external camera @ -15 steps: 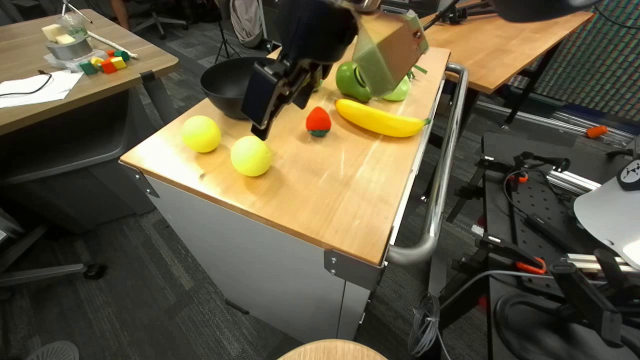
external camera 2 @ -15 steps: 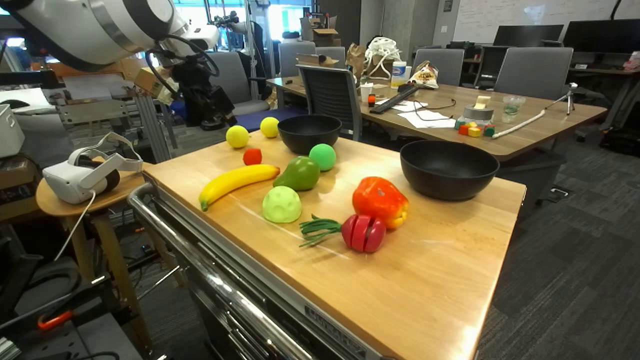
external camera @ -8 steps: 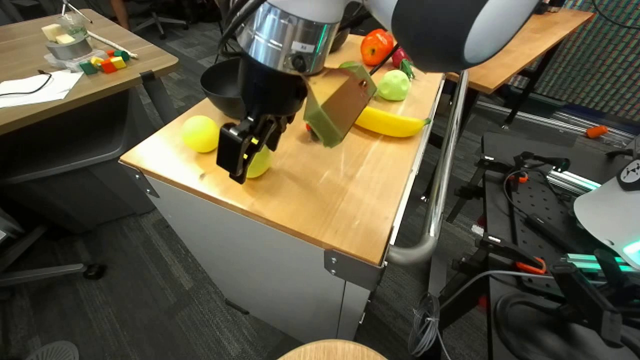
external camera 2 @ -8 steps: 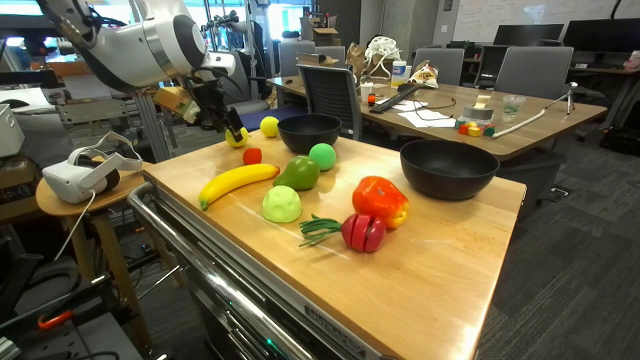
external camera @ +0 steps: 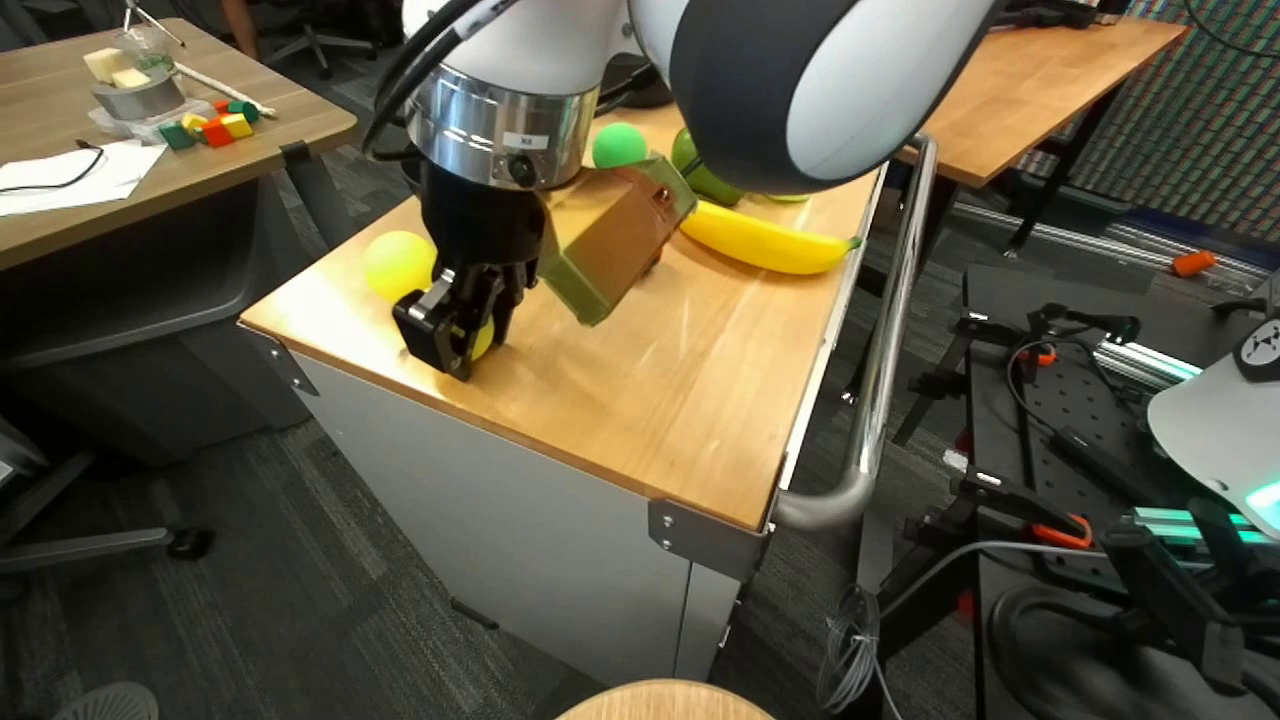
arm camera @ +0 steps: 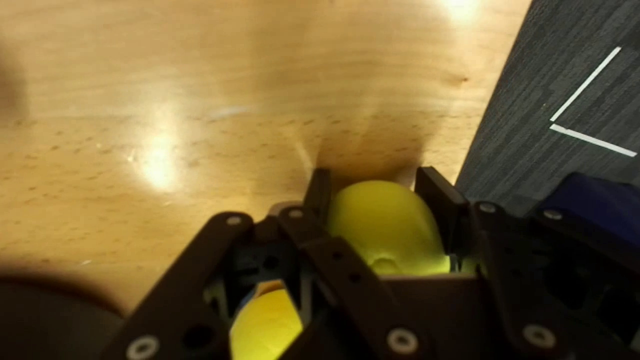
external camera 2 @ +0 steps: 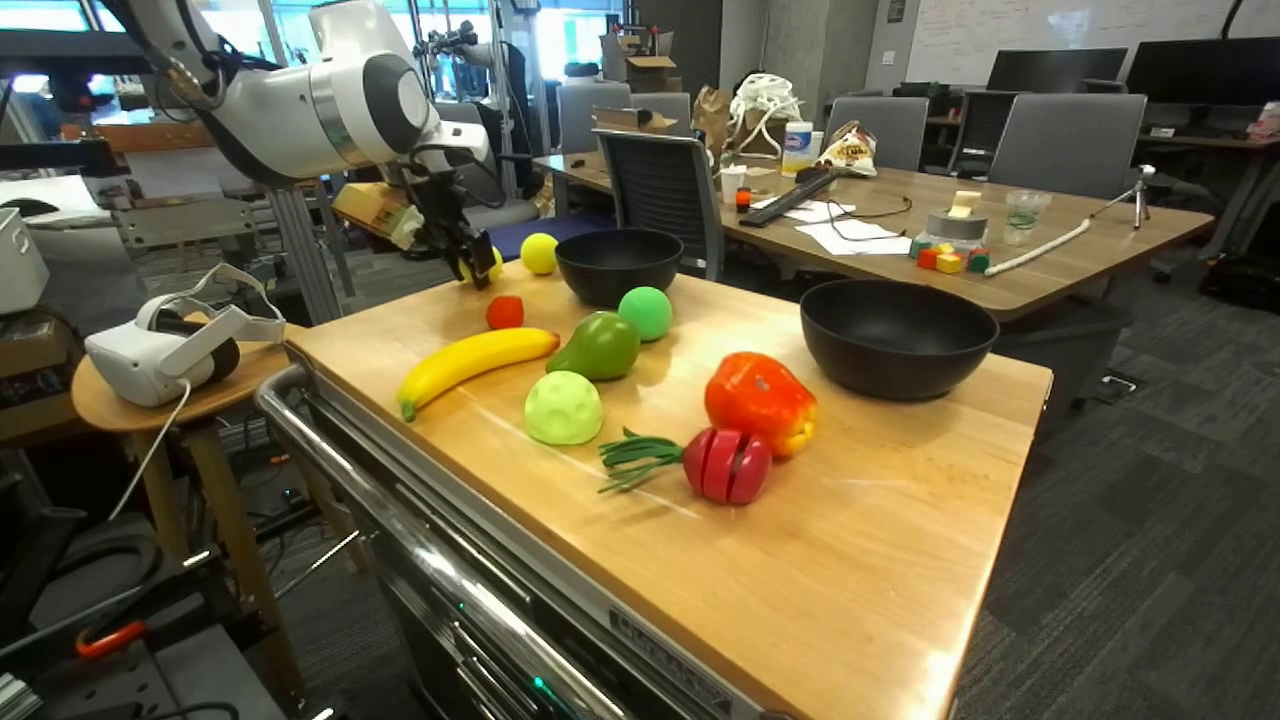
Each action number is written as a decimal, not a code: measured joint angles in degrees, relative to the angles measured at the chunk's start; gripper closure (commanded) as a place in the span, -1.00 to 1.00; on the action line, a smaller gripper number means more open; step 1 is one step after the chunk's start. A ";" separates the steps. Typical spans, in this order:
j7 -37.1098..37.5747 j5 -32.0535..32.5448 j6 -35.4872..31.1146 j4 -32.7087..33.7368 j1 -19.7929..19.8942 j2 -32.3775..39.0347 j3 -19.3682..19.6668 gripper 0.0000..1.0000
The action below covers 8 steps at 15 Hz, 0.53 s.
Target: Put the fruits in both bowls
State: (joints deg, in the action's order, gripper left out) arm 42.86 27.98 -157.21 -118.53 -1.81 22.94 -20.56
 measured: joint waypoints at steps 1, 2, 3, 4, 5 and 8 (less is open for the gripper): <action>-1.36 -1.83 0.05 0.29 -2.77 -0.21 2.83 0.62; -2.81 -3.56 0.53 0.40 -5.01 -0.53 5.10 0.62; -4.40 -5.19 1.56 0.40 -6.74 -0.98 6.73 0.62; -6.11 -6.46 3.30 0.38 -8.13 -1.73 7.94 0.62; -8.17 -7.39 5.61 0.33 -9.08 -2.89 8.67 0.62; -15.43 -8.21 12.35 0.10 -10.71 -9.53 9.30 0.62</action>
State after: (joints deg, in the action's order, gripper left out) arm 27.43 19.77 -144.85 -118.43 -12.52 13.40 -11.26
